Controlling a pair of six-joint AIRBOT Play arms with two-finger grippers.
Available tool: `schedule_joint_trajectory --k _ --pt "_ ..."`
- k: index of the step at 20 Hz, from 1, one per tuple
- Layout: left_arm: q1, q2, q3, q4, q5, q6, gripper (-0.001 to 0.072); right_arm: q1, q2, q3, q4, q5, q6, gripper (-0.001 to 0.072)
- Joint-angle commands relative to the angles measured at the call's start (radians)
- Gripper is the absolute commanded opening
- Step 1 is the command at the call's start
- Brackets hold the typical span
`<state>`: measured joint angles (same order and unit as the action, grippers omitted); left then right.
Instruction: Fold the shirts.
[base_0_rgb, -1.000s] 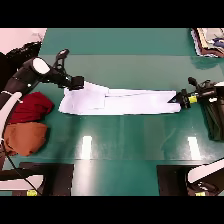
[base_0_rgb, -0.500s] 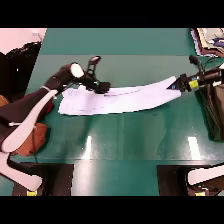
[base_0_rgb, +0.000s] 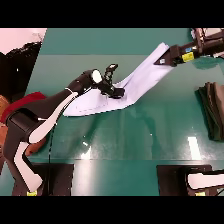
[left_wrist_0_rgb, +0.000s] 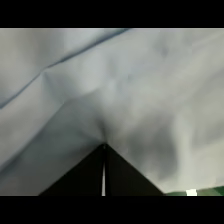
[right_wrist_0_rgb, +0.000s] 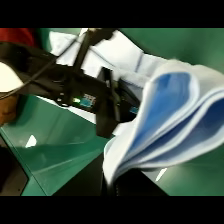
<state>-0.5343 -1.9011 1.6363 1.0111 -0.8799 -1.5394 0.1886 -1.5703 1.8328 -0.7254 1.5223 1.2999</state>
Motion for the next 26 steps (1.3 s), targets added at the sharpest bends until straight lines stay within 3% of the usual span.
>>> schedule_joint_trajectory --k 1,6,11,13,19,21,22,23,26 --pt "-0.007 -0.008 0.006 -0.006 0.007 0.002 0.0027 0.086 0.005 0.043 0.002 -0.052 0.012 0.0018" --pt "0.042 0.037 0.013 0.021 -0.066 0.002 0.0027 0.173 0.005 0.043 0.002 -0.148 -0.027 0.0019" --pt "0.226 0.212 0.015 0.194 -0.191 -0.006 0.0027 0.282 -0.008 0.043 0.011 -0.292 -0.057 0.0018" --pt "0.323 0.311 0.015 0.269 -0.214 -0.005 0.0027 0.337 -0.05 0.043 0.102 -0.334 -0.097 0.0019" --pt "0.545 0.55 0.015 0.363 -0.232 -0.005 0.0027 0.611 -0.306 0.083 0.34 -0.54 -0.366 0.0038" --pt "0.583 0.584 0.015 0.363 -0.238 -0.005 0.0027 0.698 -0.428 0.201 0.339 -0.57 -0.386 0.0373" --pt "0.594 0.59 0.015 0.363 -0.249 -0.005 0.0027 0.723 -0.473 0.251 0.338 -0.574 -0.386 0.0477" --pt "0.595 0.591 0.015 0.365 -0.267 -0.005 0.0028 0.735 -0.495 0.269 0.338 -0.577 -0.385 0.0509" --pt "0.595 0.591 0.015 0.366 -0.31 0.003 0.0027 0.681 -0.434 0.16 0.328 -0.57 -0.38 0.0504"
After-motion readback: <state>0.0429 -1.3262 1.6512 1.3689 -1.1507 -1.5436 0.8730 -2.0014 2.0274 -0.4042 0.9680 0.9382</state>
